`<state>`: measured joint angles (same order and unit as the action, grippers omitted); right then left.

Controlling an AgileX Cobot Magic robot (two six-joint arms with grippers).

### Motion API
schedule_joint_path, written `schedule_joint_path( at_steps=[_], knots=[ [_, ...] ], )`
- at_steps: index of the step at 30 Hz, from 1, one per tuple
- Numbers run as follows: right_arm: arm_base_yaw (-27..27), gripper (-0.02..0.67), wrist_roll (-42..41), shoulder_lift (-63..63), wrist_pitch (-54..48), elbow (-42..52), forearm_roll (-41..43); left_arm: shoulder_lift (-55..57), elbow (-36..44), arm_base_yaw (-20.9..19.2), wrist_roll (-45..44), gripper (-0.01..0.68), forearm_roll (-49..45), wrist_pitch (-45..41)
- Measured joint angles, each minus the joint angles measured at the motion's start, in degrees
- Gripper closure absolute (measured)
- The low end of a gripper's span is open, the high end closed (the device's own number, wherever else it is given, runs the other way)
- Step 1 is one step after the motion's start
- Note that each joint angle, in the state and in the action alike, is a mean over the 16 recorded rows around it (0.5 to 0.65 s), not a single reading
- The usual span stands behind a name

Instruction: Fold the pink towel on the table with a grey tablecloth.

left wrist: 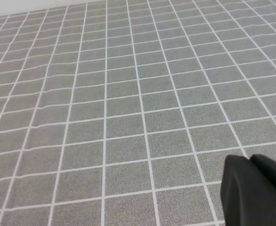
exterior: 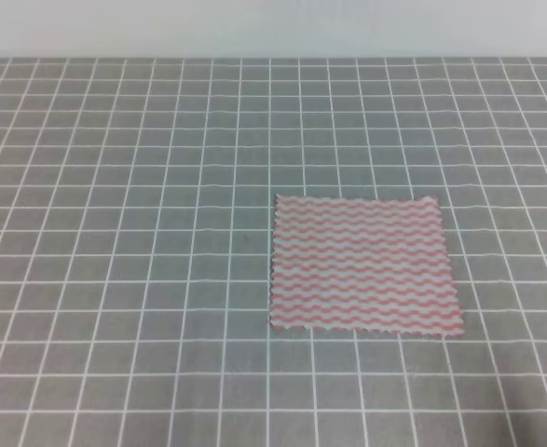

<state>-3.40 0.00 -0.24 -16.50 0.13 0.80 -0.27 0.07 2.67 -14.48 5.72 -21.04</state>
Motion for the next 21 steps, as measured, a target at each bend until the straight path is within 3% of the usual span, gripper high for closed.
schedule_joint_path(
  at_steps=[21],
  knots=[
    [0.0, 0.666, 0.0, 0.0, 0.0, 0.1, -1.4, -0.9, 0.7, 0.1, 0.1, 0.675, 0.0, 0.6]
  ],
)
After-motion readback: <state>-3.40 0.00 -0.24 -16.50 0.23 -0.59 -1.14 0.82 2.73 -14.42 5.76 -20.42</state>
